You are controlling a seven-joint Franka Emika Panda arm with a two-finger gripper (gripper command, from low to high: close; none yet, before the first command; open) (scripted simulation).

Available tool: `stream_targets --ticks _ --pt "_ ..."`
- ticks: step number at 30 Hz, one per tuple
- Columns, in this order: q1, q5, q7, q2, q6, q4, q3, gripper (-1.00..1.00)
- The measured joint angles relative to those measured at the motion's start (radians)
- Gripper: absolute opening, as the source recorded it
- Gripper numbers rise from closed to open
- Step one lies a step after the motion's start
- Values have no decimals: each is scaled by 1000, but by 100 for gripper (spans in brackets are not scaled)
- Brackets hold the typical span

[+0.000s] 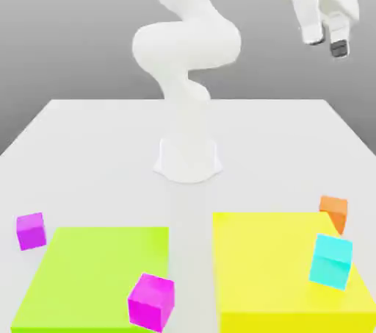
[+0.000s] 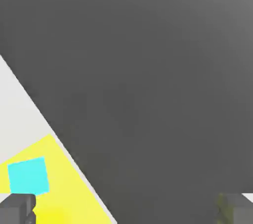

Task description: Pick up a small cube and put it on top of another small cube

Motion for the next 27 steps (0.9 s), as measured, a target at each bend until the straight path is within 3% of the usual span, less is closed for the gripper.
stream_targets --ticks 23,27 --pt "430 50 -1050 463 285 -256 94 0" --pt "438 23 -1086 587 381 -253 92 0"
